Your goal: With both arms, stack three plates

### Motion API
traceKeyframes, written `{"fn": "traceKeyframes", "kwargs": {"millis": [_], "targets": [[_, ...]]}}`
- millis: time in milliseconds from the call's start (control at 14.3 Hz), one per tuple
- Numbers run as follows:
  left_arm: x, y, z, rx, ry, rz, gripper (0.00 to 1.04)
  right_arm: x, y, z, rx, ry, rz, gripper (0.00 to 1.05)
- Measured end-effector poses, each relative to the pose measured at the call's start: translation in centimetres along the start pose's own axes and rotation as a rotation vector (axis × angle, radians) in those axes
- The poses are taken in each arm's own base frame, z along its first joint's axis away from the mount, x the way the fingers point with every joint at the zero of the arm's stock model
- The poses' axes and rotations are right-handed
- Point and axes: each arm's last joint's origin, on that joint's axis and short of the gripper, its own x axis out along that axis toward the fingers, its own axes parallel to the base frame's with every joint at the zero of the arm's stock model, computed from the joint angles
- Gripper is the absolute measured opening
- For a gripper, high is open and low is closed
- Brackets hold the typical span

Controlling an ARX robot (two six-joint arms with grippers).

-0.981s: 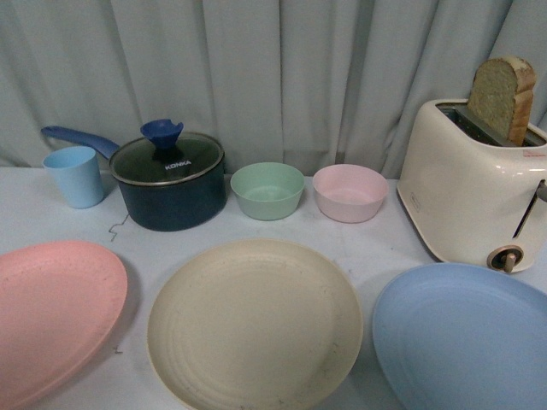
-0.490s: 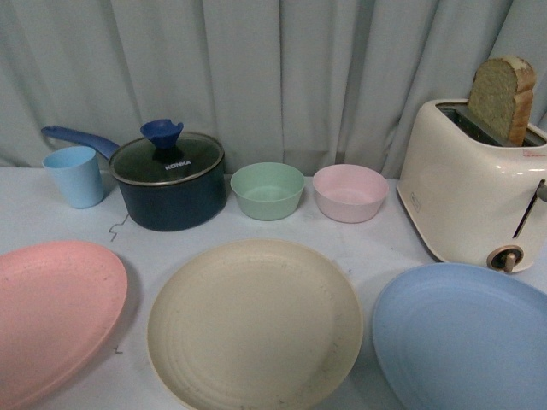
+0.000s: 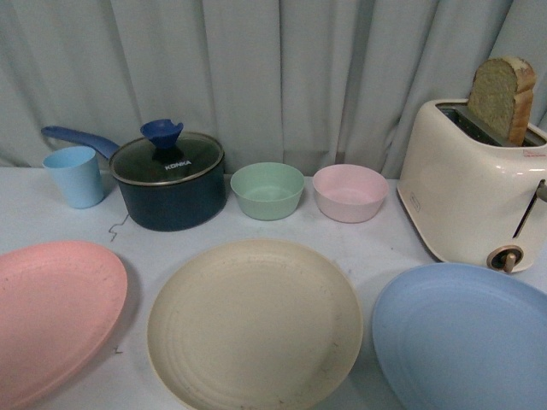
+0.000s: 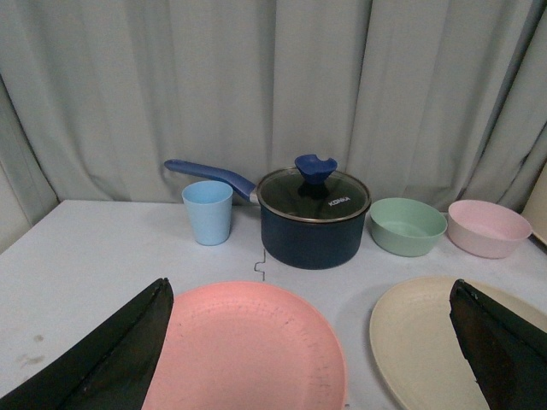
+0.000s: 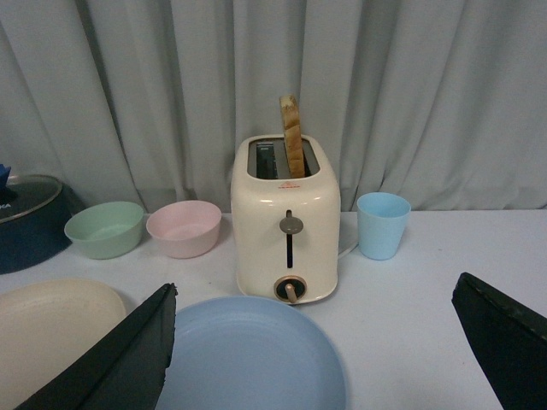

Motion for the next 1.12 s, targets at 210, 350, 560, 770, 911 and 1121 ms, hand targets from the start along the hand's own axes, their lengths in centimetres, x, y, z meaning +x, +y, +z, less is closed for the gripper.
{"fn": "traceKeyframes", "kwargs": {"millis": [210, 350, 560, 770, 911, 1121], "targets": [[0.0, 0.0, 0.0, 0.0, 0.0, 0.0, 0.98, 0.0, 0.0, 0.0, 0.0, 0.0, 0.0, 0.98], [0.0, 0.0, 0.0, 0.0, 0.0, 0.0, 0.98, 0.0, 0.0, 0.0, 0.0, 0.0, 0.0, 0.98], [0.0, 0.0, 0.0, 0.0, 0.0, 0.0, 0.98, 0.0, 0.0, 0.0, 0.0, 0.0, 0.0, 0.98], [0.0, 0.0, 0.0, 0.0, 0.0, 0.0, 0.98, 0.0, 0.0, 0.0, 0.0, 0.0, 0.0, 0.98], [0.0, 0.0, 0.0, 0.0, 0.0, 0.0, 0.98, 0.0, 0.0, 0.0, 0.0, 0.0, 0.0, 0.98], [0.0, 0.0, 0.0, 0.0, 0.0, 0.0, 0.98, 0.0, 0.0, 0.0, 0.0, 0.0, 0.0, 0.98]]}}
